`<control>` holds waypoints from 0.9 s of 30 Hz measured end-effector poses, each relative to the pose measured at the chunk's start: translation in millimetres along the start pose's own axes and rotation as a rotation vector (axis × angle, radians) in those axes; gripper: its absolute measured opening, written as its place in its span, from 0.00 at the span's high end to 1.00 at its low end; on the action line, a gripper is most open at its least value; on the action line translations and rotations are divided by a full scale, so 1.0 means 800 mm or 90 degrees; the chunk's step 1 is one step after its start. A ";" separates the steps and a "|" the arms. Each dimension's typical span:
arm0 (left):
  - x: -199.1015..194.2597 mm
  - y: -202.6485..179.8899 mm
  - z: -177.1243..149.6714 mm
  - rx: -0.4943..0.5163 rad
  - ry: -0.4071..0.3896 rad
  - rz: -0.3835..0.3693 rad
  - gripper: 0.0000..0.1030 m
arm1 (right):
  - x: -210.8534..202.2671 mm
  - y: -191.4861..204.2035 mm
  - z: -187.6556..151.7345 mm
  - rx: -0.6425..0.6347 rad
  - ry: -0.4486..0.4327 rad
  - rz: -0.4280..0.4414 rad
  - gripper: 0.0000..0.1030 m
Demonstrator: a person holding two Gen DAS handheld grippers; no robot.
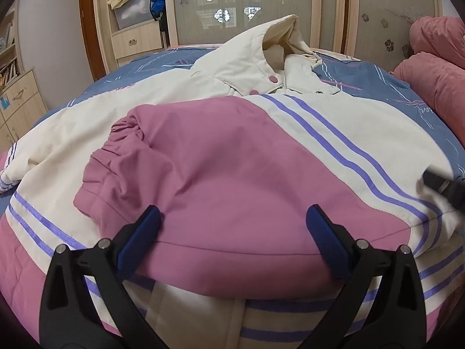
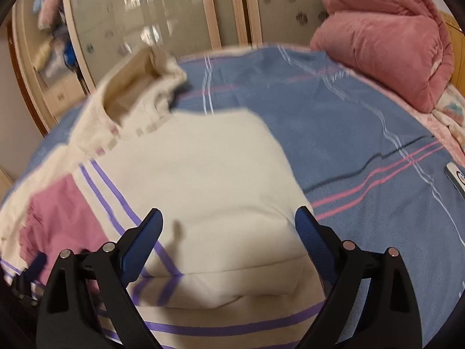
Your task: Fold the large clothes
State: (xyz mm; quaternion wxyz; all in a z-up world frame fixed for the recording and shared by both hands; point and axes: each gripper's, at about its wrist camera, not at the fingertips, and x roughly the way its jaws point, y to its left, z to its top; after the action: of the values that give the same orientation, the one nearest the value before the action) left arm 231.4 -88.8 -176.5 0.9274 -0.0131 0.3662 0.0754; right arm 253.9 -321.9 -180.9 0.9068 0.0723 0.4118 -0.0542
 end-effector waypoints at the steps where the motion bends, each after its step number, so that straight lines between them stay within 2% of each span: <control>1: -0.004 0.001 0.001 -0.002 -0.003 -0.003 0.02 | 0.009 0.004 -0.002 -0.016 0.016 -0.015 0.10; 6: -0.030 0.010 0.018 -0.031 -0.043 -0.007 0.02 | 0.010 0.016 -0.004 -0.046 0.015 -0.044 0.08; 9: -0.017 0.006 0.022 -0.032 -0.016 -0.028 0.02 | 0.011 0.015 -0.005 -0.045 0.018 -0.041 0.06; 10: -0.005 0.002 0.018 -0.027 0.007 -0.019 0.02 | 0.011 0.014 -0.005 -0.045 0.018 -0.040 0.06; 11: 0.018 -0.005 0.008 -0.011 0.050 -0.003 0.02 | 0.011 0.014 -0.005 -0.045 0.017 -0.039 0.05; 14: 0.015 -0.015 0.005 0.011 0.027 0.017 0.02 | 0.013 0.016 -0.004 -0.050 0.019 -0.037 0.02; 17: 0.016 -0.011 0.005 0.001 0.030 0.003 0.02 | 0.013 0.016 -0.004 -0.050 0.018 -0.038 0.02; 22: 0.014 -0.010 0.006 -0.003 0.026 -0.002 0.02 | -0.031 0.014 0.000 -0.026 -0.090 -0.062 0.02; 23: 0.014 -0.010 0.004 -0.003 0.025 -0.002 0.02 | -0.033 0.014 0.000 -0.028 -0.096 -0.070 0.02; 24: 0.014 -0.010 0.004 -0.003 0.025 -0.002 0.02 | -0.029 0.014 0.001 -0.031 -0.087 -0.072 0.02; 26: 0.015 -0.010 0.005 -0.002 0.025 -0.001 0.02 | 0.002 0.010 -0.002 -0.026 -0.009 -0.056 0.02; 27: 0.015 -0.010 0.005 -0.002 0.026 -0.001 0.02 | 0.012 0.009 -0.003 -0.021 0.012 -0.055 0.02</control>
State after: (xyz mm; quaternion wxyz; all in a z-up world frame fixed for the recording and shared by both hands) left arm 243.7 -94.4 -182.0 0.9198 -0.0162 0.3847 0.0752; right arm 259.7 -314.9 -189.2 0.9008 0.0397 0.4237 -0.0857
